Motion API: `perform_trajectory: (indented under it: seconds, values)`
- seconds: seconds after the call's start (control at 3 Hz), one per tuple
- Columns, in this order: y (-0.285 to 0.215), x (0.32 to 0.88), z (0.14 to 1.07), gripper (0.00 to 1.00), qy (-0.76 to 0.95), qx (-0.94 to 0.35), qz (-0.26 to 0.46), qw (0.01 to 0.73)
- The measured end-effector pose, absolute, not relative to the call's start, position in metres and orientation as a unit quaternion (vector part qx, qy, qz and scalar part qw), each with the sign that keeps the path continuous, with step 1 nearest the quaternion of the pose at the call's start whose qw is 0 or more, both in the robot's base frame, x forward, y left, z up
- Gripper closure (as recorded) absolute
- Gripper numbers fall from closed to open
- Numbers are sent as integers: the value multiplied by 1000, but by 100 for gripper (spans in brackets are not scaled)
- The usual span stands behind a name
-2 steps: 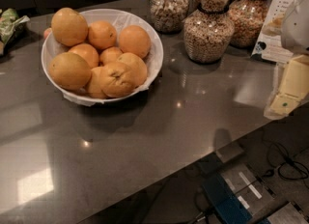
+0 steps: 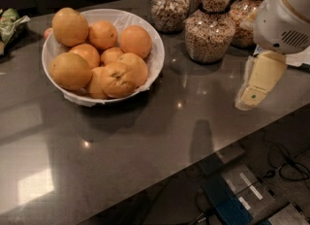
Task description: Pick orange from white bowl
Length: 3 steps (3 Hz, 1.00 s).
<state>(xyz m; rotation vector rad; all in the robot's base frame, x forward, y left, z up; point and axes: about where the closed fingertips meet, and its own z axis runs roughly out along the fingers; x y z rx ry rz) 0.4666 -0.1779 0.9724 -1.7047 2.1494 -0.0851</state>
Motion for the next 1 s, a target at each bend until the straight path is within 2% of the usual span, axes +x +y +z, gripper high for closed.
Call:
perform_trajectory:
  seconds: [0.33, 1.0]
  values:
    - [-152, 484, 975, 0, 748, -626, -29, 219]
    - [-140, 489, 968, 0, 743, -627, -15, 233]
